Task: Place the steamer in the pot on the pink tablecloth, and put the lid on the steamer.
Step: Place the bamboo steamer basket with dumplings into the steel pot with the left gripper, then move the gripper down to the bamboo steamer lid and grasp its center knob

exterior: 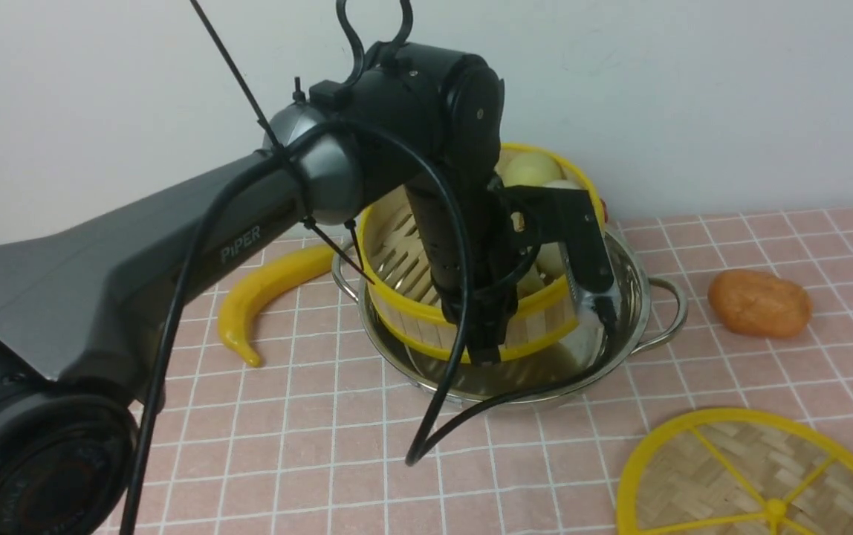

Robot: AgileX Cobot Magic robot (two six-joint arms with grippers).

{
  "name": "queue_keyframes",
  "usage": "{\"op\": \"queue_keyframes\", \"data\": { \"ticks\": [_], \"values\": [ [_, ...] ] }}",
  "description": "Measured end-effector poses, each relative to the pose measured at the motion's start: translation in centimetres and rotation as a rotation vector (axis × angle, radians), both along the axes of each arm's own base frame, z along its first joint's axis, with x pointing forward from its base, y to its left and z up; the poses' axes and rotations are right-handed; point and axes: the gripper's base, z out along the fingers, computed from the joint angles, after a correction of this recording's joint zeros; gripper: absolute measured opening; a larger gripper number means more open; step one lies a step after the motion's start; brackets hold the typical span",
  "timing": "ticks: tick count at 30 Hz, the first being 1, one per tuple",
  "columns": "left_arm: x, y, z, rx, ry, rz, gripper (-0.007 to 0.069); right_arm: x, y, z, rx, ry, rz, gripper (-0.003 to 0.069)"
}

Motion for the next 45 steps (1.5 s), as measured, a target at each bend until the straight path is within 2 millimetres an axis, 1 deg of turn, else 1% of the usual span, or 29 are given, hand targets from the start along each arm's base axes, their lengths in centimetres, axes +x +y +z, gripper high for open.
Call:
{"op": "queue_keyframes", "data": {
  "ticks": [2,5,10,12,17,21,24,26,27,29,30,31,32,33,34,35,36,37,38,39,40,41,42,43,44,45],
  "values": [
    [0.1,-0.1,-0.3,0.003,0.004,-0.002,0.0032,0.0,0.0,0.0,0.0,0.0,0.0,0.0244],
    [0.5,-0.4,-2.0,0.02,0.032,-0.012,0.0032,0.0,0.0,0.0,0.0,0.0,0.0,0.0244],
    [1.2,-0.9,-5.4,0.045,0.072,-0.008,0.0032,0.0,0.0,0.0,0.0,0.0,0.0,0.0244],
    [1.4,-1.1,-5.9,0.041,0.067,-0.008,0.0032,0.0,0.0,0.0,0.0,0.0,0.0,0.0244],
    [1.6,-1.3,-6.2,0.032,0.058,-0.006,0.0032,0.0,0.0,0.0,0.0,0.0,0.0,0.0244],
    [1.6,-1.3,-6.6,0.042,0.065,-0.006,0.0055,0.0,0.0,0.0,0.0,0.0,0.0,0.0244],
    [1.6,-1.1,-6.7,0.056,0.074,-0.005,0.012,0.0,0.0,0.0,0.0,0.0,0.0,0.0244],
    [1.7,-1.2,-6.3,0.059,0.061,-0.002,0.0241,0.0,0.0,0.0,0.0,0.0,0.0,0.0244],
    [1.7,-1.2,-6.2,0.057,0.059,-0.001,0.0262,0.0,0.0,0.0,0.0,0.0,0.0,0.0244],
    [2.0,-1.3,-5.2,0.038,0.039,0.025,0.0398,0.0,0.0,0.0,0.0,0.0,0.0,0.0244],
    [2.0,-1.4,-5.1,0.035,0.037,0.028,0.0398,0.0,0.0,0.0,0.0,0.0,0.0,0.0244],
    [2.3,-1.6,-4.2,0.015,0.016,0.051,0.0468,0.0,0.0,0.0,0.0,0.0,0.0,0.0244],
    [2.5,-1.7,-3.1,-0.008,-0.009,0.072,0.0504,0.0,0.0,0.0,0.0,0.0,0.0,0.0244],
    [2.8,-1.9,-1.6,-0.041,-0.046,0.1,0.0533,0.0,0.0,0.0,0.0,0.0,0.0,0.0244],
    [2.8,-1.9,-0.5,-0.063,-0.066,0.118,0.0549,0.0,0.0,0.0,0.0,0.0,0.0,0.0244],
    [2.9,-1.9,1.7,-0.11,-0.109,0.157,0.0563,0.0,0.0,0.0,0.0,0.0,0.0,0.0244],
    [2.9,-1.7,3.2,-0.143,-0.137,0.186,0.0564,0.0,0.0,0.0,0.0,0.0,0.0,0.0244],
    [2.7,-1.4,5.8,-0.199,-0.183,0.227,0.0554,0.0,0.0,0.0,0.0,0.0,0.0,0.0244],
    [2.6,-1.2,6.8,-0.219,-0.201,0.238,0.0546,0.0,0.0,0.0,0.0,0.0,0.0,0.0244],
    [2.2,-0.4,9.4,-0.27,-0.243,0.274,0.0484,0.0,0.0,0.0,0.0,0.0,0.0,0.0244],
    [2.1,-0.2,9.8,-0.278,-0.247,0.285,0.0472,0.0,0.0,0.0,0.0,0.0,0.0,0.0244],
    [1.7,0.8,12.0,-0.317,-0.286,0.322,0.0391,0.0,0.0,0.0,0.0,0.0,0.0,0.0245],
    [1.4,1.8,13.5,-0.344,-0.309,0.362,0.0288,0.0,0.0,0.0,0.0,0.0,0.0,0.0244],
    [1.2,1.9,13.8,-0.348,-0.313,0.362,0.0269,0.0,0.0,0.0,0.0,0.0,0.0,0.0244],
    [0.6,3.4,16.0,-0.388,-0.346,0.425,0.0121,0.0,0.0,0.0,0.0,0.0,0.0,0.0244],
    [0.3,4.4,17.1,-0.412,-0.361,0.466,0.0068,0.0,0.0,0.0,0.0,0.0,0.0,0.0244]
  ]
}}
